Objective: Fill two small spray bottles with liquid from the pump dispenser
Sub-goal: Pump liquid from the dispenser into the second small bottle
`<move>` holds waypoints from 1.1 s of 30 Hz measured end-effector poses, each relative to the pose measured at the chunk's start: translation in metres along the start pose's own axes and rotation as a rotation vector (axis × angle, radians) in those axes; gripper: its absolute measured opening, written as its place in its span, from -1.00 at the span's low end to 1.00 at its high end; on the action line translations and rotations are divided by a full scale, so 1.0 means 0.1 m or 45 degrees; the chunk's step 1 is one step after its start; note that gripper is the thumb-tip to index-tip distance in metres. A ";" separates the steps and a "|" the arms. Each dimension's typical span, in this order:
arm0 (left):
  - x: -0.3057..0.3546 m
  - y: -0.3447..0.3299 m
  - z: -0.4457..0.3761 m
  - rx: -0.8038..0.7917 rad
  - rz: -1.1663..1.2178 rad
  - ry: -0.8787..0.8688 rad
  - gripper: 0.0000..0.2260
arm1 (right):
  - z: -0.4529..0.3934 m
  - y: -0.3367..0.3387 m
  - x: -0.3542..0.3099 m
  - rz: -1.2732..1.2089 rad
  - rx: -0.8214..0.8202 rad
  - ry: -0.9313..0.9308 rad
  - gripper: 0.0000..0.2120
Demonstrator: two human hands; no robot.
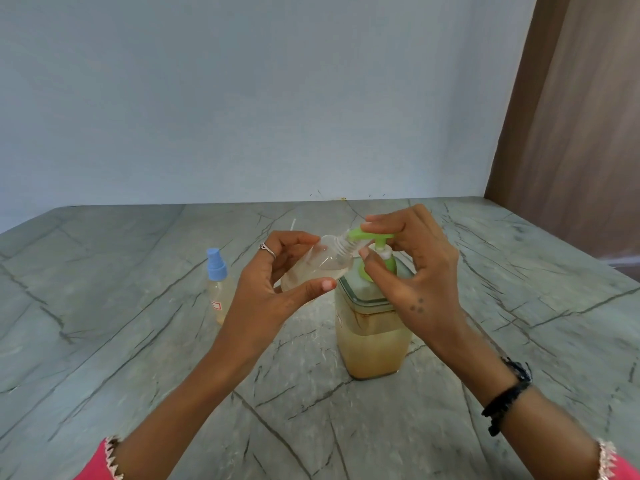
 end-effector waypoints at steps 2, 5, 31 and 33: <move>0.01 0.00 0.00 0.002 0.009 -0.002 -0.61 | 0.04 0.00 0.02 -0.056 -0.004 0.003 -0.73; 0.01 0.00 0.01 0.006 0.016 -0.001 -0.60 | 0.08 -0.04 0.07 -0.211 -0.039 -0.029 -0.72; 0.00 -0.01 0.02 0.012 -0.003 0.050 -0.58 | 0.07 -0.03 0.04 -0.258 -0.054 -0.054 -0.81; 0.00 -0.01 0.03 0.019 0.001 0.042 -0.57 | 0.08 -0.03 0.03 -0.254 -0.073 -0.048 -0.79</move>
Point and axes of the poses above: each hand's wrist, its own z-axis away from the middle knuckle, its own y-axis out of the back of the hand, x = y × z, the point moved 8 cm from there along -z, towards the middle knuckle, and after that the axes turned 3 degrees about -x, right-handed, at the moved point
